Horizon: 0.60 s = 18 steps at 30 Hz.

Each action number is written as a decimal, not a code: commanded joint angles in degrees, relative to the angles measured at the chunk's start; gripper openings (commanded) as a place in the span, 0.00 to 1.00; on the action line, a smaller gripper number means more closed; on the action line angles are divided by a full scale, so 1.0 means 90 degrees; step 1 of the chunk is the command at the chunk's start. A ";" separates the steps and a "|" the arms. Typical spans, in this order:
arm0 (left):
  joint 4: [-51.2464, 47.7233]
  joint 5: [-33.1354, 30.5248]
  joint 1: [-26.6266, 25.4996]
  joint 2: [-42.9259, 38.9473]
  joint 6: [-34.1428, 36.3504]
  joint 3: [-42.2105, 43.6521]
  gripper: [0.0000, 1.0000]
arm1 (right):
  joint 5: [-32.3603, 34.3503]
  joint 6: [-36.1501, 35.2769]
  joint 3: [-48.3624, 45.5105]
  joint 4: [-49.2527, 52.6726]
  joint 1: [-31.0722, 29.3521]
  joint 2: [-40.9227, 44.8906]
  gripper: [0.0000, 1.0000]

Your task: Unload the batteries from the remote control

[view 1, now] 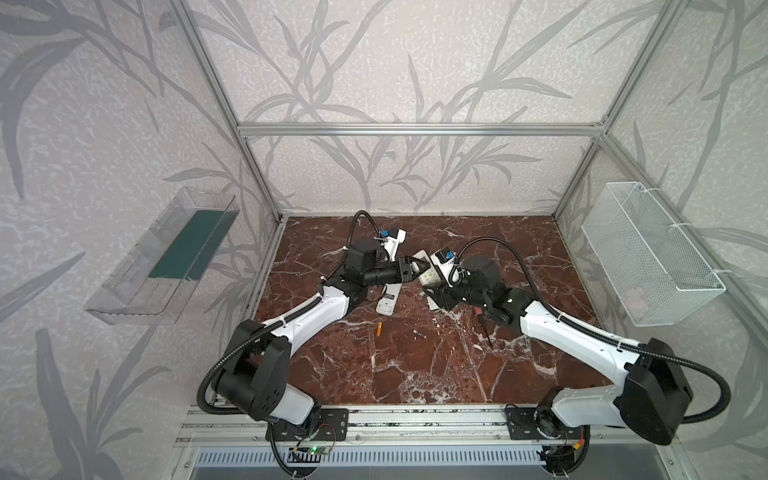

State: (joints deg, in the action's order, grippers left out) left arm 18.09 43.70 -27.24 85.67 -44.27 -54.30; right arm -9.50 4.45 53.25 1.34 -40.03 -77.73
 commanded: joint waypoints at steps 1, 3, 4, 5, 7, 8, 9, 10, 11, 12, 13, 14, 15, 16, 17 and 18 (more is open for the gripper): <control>0.0501 0.0357 0.0023 0.0159 -0.0436 -0.0083 0.33 | -0.0136 0.0037 0.0101 -0.0351 -0.0039 -0.0059 0.31; 0.0862 0.0351 0.0020 0.0267 -0.0710 0.0037 0.28 | -0.0054 0.0082 0.0062 -0.0373 -0.0038 -0.0126 0.34; 0.1031 0.0358 0.0028 0.0308 -0.0823 0.0082 0.26 | -0.0030 0.0082 0.0050 -0.0396 -0.0035 -0.0176 0.35; 0.1149 0.0377 0.0036 0.0368 -0.0930 0.0100 0.23 | -0.0020 0.0082 0.0069 -0.0377 -0.0035 -0.0249 0.36; 0.1219 0.0422 0.0039 0.0491 -0.1034 0.0070 0.21 | -0.0119 0.0099 0.0157 -0.0321 -0.0037 -0.0407 0.36; 0.1244 0.0418 0.0039 0.0550 -0.1088 0.0061 0.20 | -0.0243 0.0105 0.0211 -0.0303 -0.0035 -0.0501 0.37; 0.1298 0.0403 0.0046 0.0613 -0.1160 0.0046 0.19 | -0.0367 0.0130 0.0260 -0.0279 -0.0044 -0.0572 0.38; 0.1335 0.0368 0.0057 0.0667 -0.1242 0.0039 0.19 | -0.0420 0.0162 0.0276 -0.0258 -0.0044 -0.0614 0.41; 0.1300 0.0283 0.0050 0.0725 -0.1345 0.0029 0.19 | -0.0382 0.0242 0.0279 -0.0262 -0.0044 -0.0635 0.53; 0.1263 0.0184 0.0058 0.0794 -0.1460 0.0027 0.19 | -0.0241 0.0378 0.0258 -0.0274 -0.0044 -0.0635 0.61; 0.1297 0.0138 0.0058 0.0852 -0.1537 0.0028 0.18 | -0.0132 0.0455 0.0223 -0.0303 -0.0044 -0.0618 0.62; 0.1336 0.0105 0.0073 0.0910 -0.1663 0.0012 0.17 | -0.0033 0.0472 0.0190 -0.0315 -0.0044 -0.0597 0.63; 0.1351 0.0069 0.0066 0.0952 -0.1755 -0.0010 0.16 | 0.0054 0.0474 0.0160 -0.0342 -0.0044 -0.0568 0.65; 0.1332 0.0041 0.0068 0.0961 -0.1820 -0.0027 0.14 | 0.0130 0.0442 0.0148 -0.0347 -0.0044 -0.0531 0.67; 0.1246 -0.0008 0.0071 0.0957 -0.1857 -0.0048 0.12 | 0.0213 0.0390 0.0138 -0.0346 -0.0049 -0.0474 0.68; 0.1140 -0.0065 0.0069 0.0921 -0.1842 -0.0078 0.10 | 0.0333 0.0340 0.0114 -0.0334 -0.0044 -0.0404 0.70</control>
State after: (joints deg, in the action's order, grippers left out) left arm 25.28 43.40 -26.15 94.37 -57.30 -53.63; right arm -7.38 7.44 53.89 -0.03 -39.77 -83.02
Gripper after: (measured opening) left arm 0.183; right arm 0.691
